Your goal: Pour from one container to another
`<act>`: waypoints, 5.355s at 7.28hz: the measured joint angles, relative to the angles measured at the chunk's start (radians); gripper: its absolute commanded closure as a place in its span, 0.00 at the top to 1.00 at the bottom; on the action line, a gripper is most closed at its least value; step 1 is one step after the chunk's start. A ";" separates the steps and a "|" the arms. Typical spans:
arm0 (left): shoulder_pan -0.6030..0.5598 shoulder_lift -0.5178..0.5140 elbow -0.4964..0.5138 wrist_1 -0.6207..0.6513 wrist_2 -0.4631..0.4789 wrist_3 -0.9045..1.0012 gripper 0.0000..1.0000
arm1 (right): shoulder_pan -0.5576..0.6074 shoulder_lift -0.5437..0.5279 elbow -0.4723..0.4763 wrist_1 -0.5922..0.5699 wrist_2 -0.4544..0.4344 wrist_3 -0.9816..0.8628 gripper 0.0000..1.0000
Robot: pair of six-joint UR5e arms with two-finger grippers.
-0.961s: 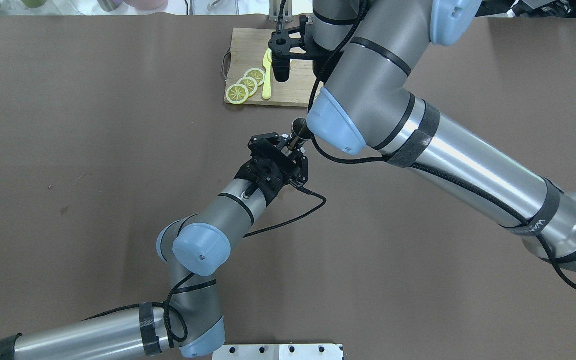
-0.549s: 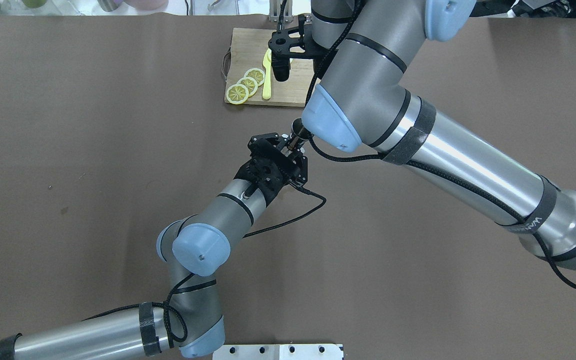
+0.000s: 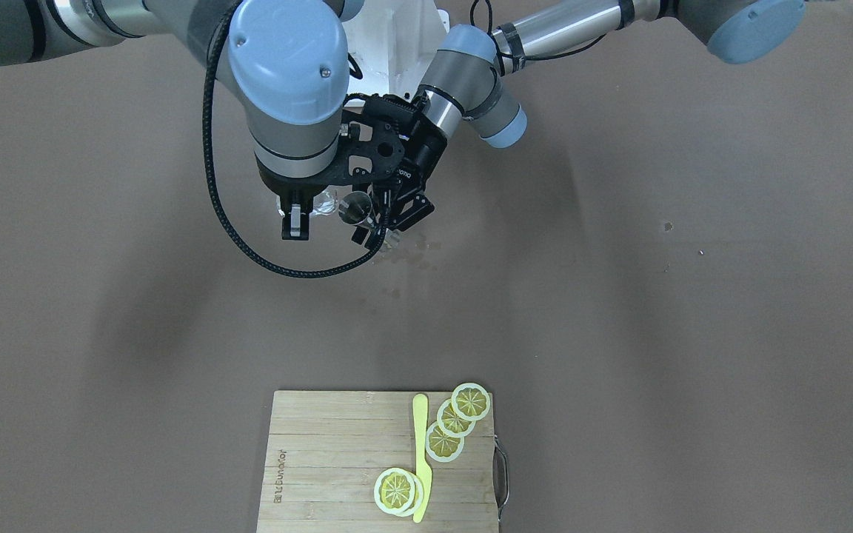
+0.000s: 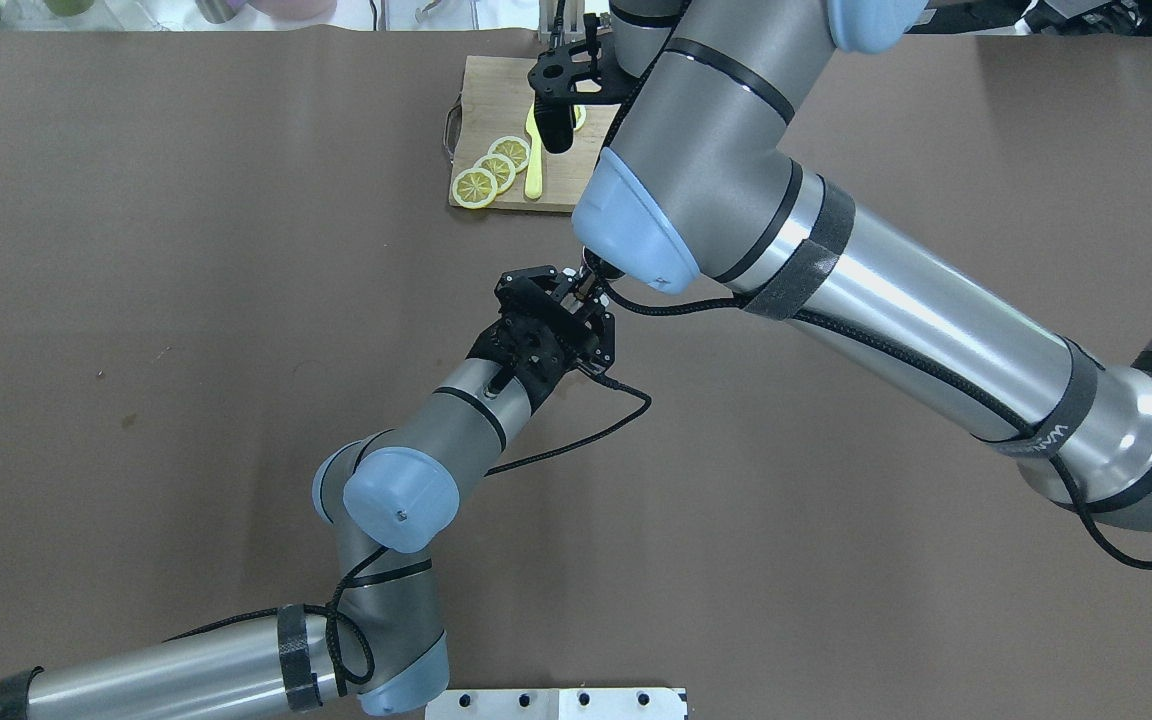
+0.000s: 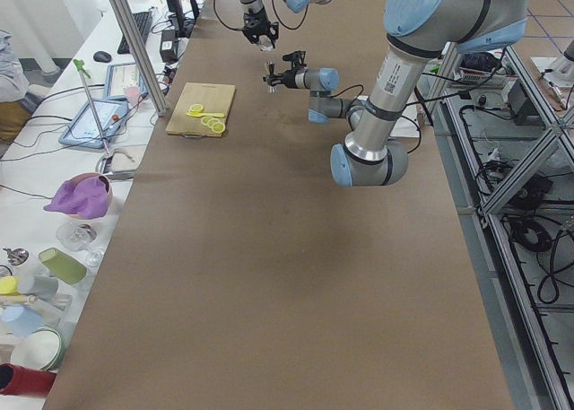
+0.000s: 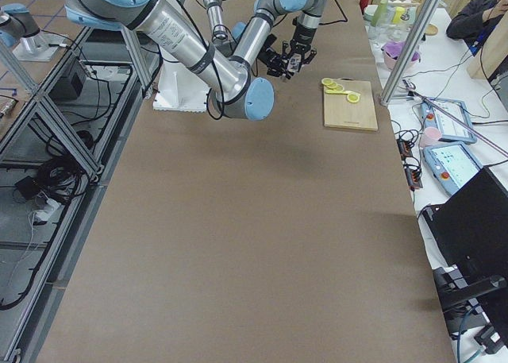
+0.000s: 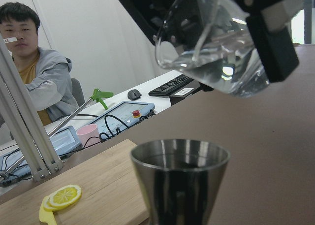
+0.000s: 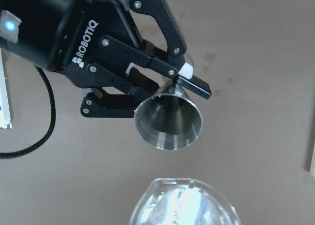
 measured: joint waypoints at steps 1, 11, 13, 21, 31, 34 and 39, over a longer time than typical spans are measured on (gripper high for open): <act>0.000 0.000 0.000 0.000 0.000 0.000 0.00 | -0.002 0.008 0.000 -0.012 -0.011 0.006 0.00; 0.001 0.002 0.000 -0.007 0.000 0.000 0.00 | -0.088 0.038 0.008 -0.069 -0.137 0.086 0.00; 0.000 0.002 0.000 -0.008 0.000 0.000 0.00 | -0.099 0.038 0.008 -0.089 -0.150 0.083 0.00; 0.018 0.005 0.001 -0.035 0.008 0.004 0.00 | -0.074 -0.004 0.079 -0.050 -0.118 0.088 0.00; 0.011 0.108 -0.031 -0.174 0.012 0.012 0.00 | 0.091 -0.316 0.318 0.345 -0.008 0.091 0.00; -0.027 0.193 -0.081 -0.190 0.014 0.015 0.00 | 0.123 -0.443 0.336 0.550 0.030 0.158 0.00; -0.077 0.512 -0.270 -0.196 0.014 0.005 0.00 | 0.138 -0.648 0.333 0.923 0.072 0.283 0.00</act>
